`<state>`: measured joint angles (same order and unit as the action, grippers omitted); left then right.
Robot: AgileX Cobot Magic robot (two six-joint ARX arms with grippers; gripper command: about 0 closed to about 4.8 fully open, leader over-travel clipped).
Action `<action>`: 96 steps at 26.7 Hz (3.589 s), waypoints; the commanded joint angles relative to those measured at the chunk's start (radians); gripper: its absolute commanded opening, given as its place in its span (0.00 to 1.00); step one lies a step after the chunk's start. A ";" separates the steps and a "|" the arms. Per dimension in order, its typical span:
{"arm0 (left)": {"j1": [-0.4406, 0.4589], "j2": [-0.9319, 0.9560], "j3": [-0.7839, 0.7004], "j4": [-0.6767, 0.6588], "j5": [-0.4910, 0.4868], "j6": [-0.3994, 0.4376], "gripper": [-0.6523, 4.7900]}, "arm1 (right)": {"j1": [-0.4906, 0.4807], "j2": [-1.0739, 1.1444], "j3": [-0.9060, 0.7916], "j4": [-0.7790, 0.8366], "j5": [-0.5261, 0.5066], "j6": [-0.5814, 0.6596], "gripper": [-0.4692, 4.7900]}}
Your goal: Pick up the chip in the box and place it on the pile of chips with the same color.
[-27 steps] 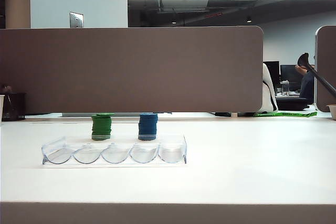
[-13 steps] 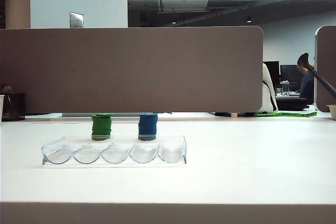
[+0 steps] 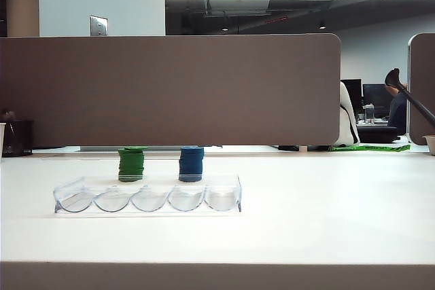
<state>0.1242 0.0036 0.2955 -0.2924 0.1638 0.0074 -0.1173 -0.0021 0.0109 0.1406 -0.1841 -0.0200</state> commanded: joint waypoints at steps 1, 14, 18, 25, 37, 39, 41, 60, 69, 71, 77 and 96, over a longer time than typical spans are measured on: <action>-0.002 0.002 -0.043 0.028 -0.007 -0.002 0.11 | 0.001 0.000 0.005 0.014 -0.002 0.002 0.08; -0.002 0.002 -0.148 0.115 -0.011 -0.004 0.11 | 0.002 0.000 0.005 0.021 -0.021 0.002 0.08; -0.002 0.002 -0.179 0.115 -0.014 -0.004 0.11 | 0.003 0.000 0.005 0.021 -0.021 0.002 0.08; -0.003 0.002 -0.230 0.132 -0.024 -0.009 0.11 | 0.003 0.000 0.005 0.021 -0.040 0.002 0.08; -0.168 0.002 -0.288 0.166 -0.171 0.013 0.11 | 0.003 0.000 0.005 0.020 -0.047 0.001 0.08; -0.206 0.002 -0.288 0.173 -0.201 0.023 0.11 | 0.003 0.000 0.005 0.019 -0.047 0.001 0.08; -0.237 0.002 -0.288 0.180 -0.251 0.029 0.11 | 0.003 0.000 0.005 0.019 -0.048 0.001 0.08; -0.256 0.002 -0.288 0.324 -0.240 0.073 0.11 | 0.004 0.000 0.005 -0.067 -0.080 0.002 0.08; -0.256 0.002 -0.288 0.335 -0.159 0.075 0.11 | 0.004 0.000 0.005 -0.058 -0.089 0.023 0.08; -0.256 0.002 -0.288 0.329 -0.141 0.075 0.11 | 0.004 0.000 0.005 -0.057 -0.088 0.026 0.08; -0.255 0.002 -0.288 0.312 -0.125 0.076 0.11 | 0.004 0.000 0.005 -0.057 -0.084 0.028 0.08; -0.255 0.002 -0.288 0.306 -0.182 0.090 0.11 | 0.004 0.000 0.005 -0.055 -0.081 0.020 0.08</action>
<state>-0.1318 0.0044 0.0048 0.0032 -0.0116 0.0940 -0.1135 -0.0021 0.0109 0.0635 -0.2653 0.0025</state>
